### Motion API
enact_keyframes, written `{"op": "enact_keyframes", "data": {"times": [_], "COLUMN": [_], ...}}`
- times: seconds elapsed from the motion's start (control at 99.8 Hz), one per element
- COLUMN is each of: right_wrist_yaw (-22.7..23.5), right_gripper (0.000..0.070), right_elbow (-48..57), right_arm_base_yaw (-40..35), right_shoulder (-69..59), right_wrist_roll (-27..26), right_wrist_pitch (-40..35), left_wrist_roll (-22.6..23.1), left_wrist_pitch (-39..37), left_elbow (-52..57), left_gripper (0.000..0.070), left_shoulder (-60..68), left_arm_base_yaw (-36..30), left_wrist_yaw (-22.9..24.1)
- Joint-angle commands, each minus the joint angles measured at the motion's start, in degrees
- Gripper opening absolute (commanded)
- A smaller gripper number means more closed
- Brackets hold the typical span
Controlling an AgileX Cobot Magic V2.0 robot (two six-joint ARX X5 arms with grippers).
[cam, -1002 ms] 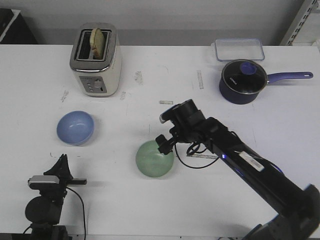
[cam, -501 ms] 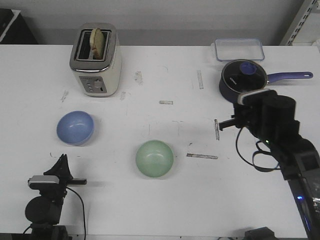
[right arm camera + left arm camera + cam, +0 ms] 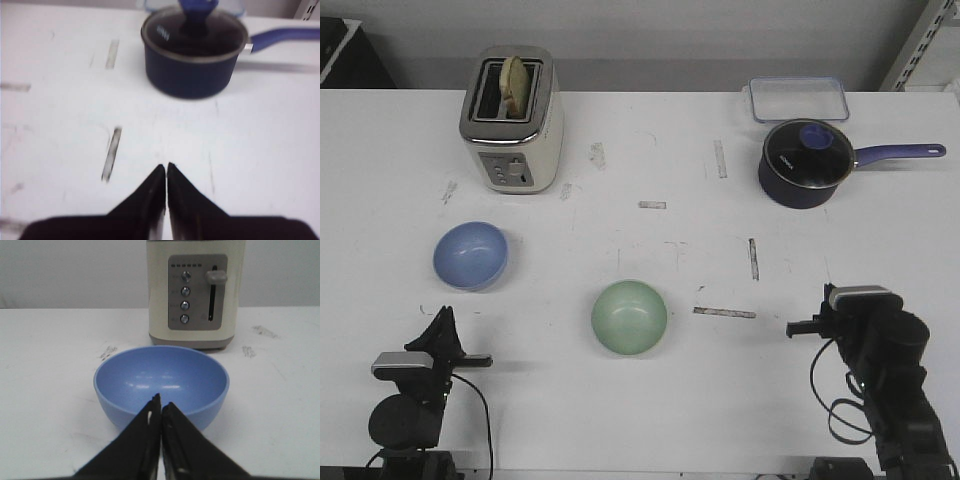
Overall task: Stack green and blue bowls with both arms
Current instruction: 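Release the green bowl and retract the right gripper to rest, then reach the left gripper to the blue bowl and grasp its rim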
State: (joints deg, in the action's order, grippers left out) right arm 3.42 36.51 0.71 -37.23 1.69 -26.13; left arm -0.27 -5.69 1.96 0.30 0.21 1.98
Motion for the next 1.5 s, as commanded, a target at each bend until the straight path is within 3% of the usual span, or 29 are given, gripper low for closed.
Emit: {"op": "enact_keyframes", "data": {"times": [0.0,0.14,0.271,0.421,0.642,0.692,0.822,0.982,1.123,1.283,1.494], "right_wrist_yaw": [0.1,-0.6,-0.6,-0.6,-0.5,-0.5,-0.5,-0.5,-0.5,-0.5,-0.5], "right_gripper": [0.0000,0.0000,0.0000,0.0000,0.0000,0.0000,0.0000,0.0000,0.0000,0.0000,0.0000], "right_elbow": [-3.4,-9.4,-9.7,-9.7,-9.7,-9.7,-9.7,-9.7,-9.7,-9.7,-9.7], "right_arm_base_yaw": [0.0,0.0,0.0,0.0,0.0,0.0,0.0,-0.4,-1.2,-1.7,-1.7], "right_shoulder": [2.9,9.6,13.4,14.3,14.3,14.3,14.3,14.3,14.3,14.3,14.3], "right_wrist_roll": [0.2,-0.7,-0.8,-0.8,-0.8,-0.8,-0.8,-0.8,-0.7,-0.6,-0.6], "right_wrist_pitch": [1.5,4.3,6.3,6.0,5.5,5.5,5.5,5.5,5.5,5.2,5.1], "left_wrist_roll": [-4.0,-6.5,-6.3,-4.2,-1.9,-1.9,-1.9,-2.4,-5.5,-5.8,-8.5], "left_wrist_pitch": [-2.6,-7.2,-5.7,0.3,13.3,16.7,27.5,35.6,41.3,49.0,51.2], "left_elbow": [-1.1,0.8,8.2,23.1,49.1,54.5,66.9,73.7,73.9,73.9,73.9], "left_gripper": [0.0001,0.0001,0.0001,0.0001,0.0006,0.0038,0.0262,0.0308,0.0492,0.0494,0.0489], "left_shoulder": [-0.1,-0.1,1.3,9.6,31.8,36.8,49.6,60.9,67.9,76.6,87.4], "left_arm_base_yaw": [0.1,0.1,0.1,0.0,0.1,0.1,0.2,1.1,2.9,5.8,9.5], "left_wrist_yaw": [0.0,0.0,-0.1,-0.1,-0.1,-0.1,-0.1,-0.1,-0.9,-1.1,-1.4]}}
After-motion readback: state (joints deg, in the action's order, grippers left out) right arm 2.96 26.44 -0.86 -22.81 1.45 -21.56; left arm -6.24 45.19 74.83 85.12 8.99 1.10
